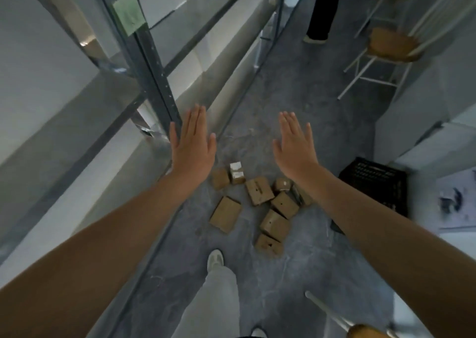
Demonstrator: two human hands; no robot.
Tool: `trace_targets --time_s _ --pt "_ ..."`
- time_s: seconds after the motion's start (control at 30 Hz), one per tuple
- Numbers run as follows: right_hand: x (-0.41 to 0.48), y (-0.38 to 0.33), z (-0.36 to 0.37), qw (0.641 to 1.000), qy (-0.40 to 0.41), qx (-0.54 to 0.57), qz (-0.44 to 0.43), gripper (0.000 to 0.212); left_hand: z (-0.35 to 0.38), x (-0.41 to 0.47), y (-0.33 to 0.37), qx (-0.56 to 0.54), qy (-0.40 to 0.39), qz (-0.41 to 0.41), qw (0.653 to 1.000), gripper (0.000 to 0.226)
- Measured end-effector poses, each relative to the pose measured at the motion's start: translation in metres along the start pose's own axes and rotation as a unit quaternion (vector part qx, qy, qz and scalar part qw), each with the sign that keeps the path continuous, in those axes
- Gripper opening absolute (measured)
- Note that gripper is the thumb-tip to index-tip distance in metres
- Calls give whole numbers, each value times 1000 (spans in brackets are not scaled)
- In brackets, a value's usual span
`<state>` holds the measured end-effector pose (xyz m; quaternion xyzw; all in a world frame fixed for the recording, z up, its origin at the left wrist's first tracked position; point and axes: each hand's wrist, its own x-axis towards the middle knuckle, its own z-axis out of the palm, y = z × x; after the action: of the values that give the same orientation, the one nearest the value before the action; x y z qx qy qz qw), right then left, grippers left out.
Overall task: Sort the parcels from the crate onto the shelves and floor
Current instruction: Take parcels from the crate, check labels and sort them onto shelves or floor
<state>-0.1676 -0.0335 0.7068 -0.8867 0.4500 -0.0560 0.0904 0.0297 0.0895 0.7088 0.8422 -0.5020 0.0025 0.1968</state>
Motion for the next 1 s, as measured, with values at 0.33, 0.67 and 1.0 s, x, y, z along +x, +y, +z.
trace_targets --time_s 0.33,0.67,1.0 --pt "47 48 81 978 -84 14 188 62 117 87 -76 32 -150 33 988 61" --pt "-19 185 341 911 -225 31 345 61 367 14 -86 -1 -338 50 940 56" --pt "-50 300 648 789 -269 209 511 64 710 -91 -83 -80 -489 -67 866 52"
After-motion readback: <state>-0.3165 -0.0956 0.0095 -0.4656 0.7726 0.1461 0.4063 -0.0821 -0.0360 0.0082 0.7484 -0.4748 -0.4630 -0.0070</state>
